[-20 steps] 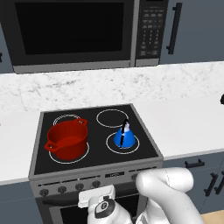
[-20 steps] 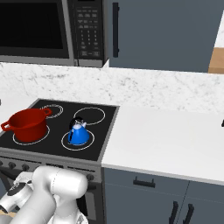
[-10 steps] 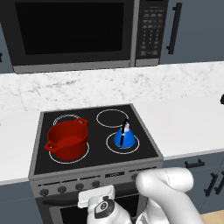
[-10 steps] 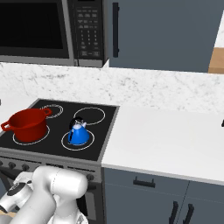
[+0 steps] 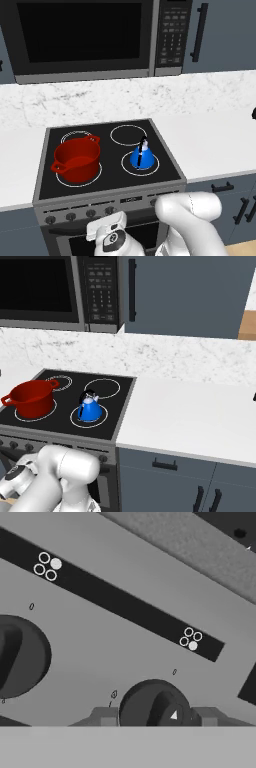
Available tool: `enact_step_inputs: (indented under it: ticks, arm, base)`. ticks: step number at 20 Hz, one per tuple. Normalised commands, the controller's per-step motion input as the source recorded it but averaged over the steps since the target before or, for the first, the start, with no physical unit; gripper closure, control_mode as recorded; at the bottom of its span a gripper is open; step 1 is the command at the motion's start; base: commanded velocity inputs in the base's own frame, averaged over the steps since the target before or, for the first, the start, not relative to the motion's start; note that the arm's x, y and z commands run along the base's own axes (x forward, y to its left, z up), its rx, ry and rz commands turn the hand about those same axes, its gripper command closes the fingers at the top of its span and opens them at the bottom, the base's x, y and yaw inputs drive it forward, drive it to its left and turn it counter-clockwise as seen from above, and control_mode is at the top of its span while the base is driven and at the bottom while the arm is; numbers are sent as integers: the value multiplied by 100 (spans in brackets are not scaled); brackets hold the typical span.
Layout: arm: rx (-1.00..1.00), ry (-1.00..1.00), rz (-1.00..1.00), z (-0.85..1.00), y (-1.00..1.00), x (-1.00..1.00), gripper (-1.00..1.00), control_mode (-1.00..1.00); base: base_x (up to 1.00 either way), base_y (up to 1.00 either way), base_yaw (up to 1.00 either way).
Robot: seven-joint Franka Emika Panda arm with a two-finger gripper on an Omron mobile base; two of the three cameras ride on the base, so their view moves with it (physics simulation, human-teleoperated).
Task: Pick the kettle from the counter and place it on a stove burner. Then turn the burner on.
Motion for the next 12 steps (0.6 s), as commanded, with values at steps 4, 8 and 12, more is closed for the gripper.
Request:
enact_step_inputs:
  ticks: [4,8,12]
  arm:
    - [-39,8,0,-15,55,2,100,-100]
    - [-41,14,0,-19,57,10,100,-100]
    - [-43,26,0,-17,58,23,100,-100]
  base:
    - [0,0,0]
    - [0,0,0]
    - [0,0,0]
